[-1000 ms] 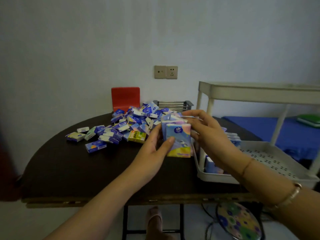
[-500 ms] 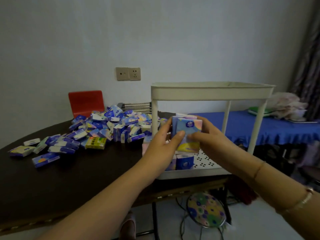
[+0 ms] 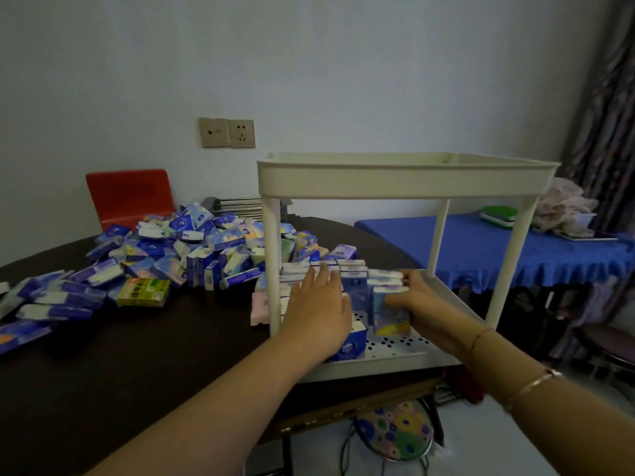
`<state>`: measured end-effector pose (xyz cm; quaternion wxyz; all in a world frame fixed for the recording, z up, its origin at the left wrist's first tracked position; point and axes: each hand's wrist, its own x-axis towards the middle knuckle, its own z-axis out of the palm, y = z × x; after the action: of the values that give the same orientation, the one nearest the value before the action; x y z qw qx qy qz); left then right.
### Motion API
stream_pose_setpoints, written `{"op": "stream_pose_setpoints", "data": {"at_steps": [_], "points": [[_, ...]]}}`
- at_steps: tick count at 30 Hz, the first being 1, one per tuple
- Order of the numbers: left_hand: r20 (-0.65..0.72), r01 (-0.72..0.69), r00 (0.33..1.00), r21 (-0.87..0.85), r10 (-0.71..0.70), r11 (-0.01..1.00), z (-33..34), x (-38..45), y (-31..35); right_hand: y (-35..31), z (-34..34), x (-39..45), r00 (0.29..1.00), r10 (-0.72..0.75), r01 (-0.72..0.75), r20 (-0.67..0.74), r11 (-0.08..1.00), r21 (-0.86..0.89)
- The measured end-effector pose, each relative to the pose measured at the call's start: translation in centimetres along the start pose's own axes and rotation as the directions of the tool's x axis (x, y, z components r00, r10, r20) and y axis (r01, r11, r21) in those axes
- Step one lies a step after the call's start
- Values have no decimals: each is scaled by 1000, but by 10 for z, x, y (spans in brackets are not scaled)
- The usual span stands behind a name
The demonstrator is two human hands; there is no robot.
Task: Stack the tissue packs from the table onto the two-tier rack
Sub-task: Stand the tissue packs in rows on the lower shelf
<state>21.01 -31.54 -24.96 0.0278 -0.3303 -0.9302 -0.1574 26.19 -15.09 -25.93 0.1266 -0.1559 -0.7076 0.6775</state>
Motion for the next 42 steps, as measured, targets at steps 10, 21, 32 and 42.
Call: {"op": "stream_pose_setpoints", "data": {"at_steps": [10,21,32,42], "points": [[43,1,999,89,-5,996,14,7,-8,30,0,25,994,52,-16,94,934,-356],[49,10,999,91,-15,996,16,9,-8,27,16,30,977,118,-17,176,872,-490],[89,11,996,93,-20,996,12,6,-7,26,15,30,971,147,-32,186,858,-512],[42,-5,999,40,3,999,9,3,-6,24,14,20,988,114,-25,101,776,-630]]}}
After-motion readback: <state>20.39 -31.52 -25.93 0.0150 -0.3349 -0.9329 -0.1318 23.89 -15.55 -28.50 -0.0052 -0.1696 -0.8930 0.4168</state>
